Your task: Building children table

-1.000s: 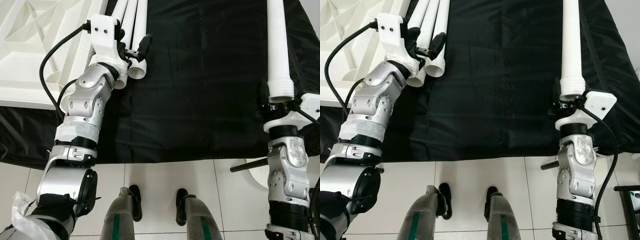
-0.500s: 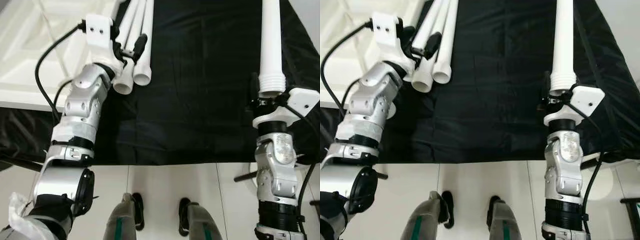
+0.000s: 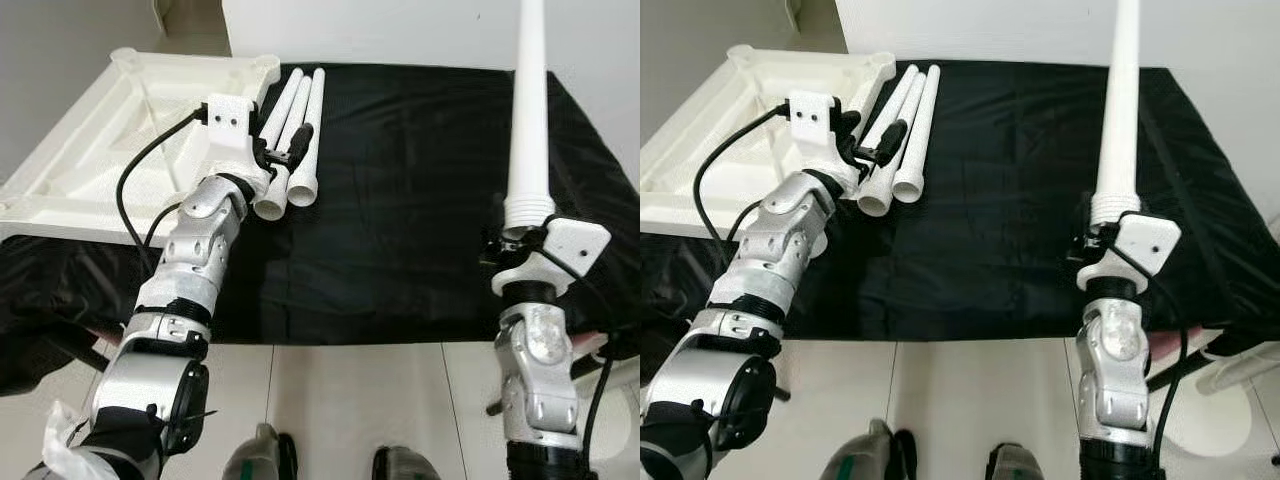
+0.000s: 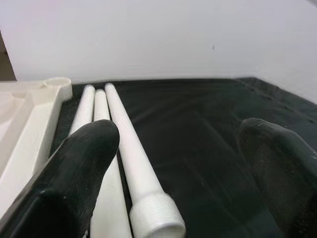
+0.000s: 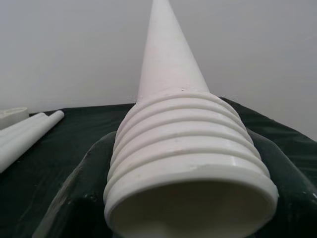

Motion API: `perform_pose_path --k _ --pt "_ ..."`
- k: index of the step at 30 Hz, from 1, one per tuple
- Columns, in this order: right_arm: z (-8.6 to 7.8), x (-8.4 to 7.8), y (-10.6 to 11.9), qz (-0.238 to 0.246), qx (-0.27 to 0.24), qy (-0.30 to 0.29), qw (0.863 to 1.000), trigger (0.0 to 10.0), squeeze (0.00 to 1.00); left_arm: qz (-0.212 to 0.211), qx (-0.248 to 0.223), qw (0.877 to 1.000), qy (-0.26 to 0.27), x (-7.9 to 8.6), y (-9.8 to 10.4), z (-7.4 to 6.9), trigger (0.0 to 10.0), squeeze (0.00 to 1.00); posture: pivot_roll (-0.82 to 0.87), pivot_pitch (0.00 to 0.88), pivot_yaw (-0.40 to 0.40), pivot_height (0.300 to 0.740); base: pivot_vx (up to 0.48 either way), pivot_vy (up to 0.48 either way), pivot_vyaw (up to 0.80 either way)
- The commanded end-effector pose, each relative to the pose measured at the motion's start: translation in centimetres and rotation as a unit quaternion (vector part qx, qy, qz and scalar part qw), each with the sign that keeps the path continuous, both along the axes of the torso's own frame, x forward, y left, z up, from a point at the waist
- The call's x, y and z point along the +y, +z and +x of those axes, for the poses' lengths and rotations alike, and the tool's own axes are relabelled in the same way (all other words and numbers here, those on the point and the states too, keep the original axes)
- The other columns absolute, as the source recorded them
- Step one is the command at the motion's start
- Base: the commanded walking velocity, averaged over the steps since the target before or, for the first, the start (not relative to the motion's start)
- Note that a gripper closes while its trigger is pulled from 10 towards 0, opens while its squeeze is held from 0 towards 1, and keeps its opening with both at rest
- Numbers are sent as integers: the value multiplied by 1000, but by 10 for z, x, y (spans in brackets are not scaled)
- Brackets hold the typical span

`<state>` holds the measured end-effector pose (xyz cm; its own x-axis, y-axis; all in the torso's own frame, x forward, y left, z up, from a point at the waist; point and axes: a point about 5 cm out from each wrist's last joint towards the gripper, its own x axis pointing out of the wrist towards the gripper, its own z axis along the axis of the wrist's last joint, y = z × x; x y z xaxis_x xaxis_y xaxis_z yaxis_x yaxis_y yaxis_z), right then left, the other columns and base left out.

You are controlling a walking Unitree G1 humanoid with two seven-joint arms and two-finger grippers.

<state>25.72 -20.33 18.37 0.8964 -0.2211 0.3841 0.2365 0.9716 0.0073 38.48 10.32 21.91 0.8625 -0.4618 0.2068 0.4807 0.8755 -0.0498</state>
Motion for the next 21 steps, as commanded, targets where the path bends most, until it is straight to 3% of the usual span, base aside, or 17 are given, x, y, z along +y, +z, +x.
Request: perform_pose_path --k 1,8,21 --pt "-3 1 -5 -5 0 -7 1000 10000 0 12 23 1000 2 0 -11 2 10000 0 -67 0 88 740 0 0 0" --pt "-4 8 -23 -10 32 10 999 10000 0 19 30 999 -17 -5 -24 2 10000 0 -68 0 80 740 0 0 0" --pt "5 13 -16 -25 12 28 999 10000 0 6 33 999 21 1 -24 4 10000 0 -49 0 88 740 0 0 0"
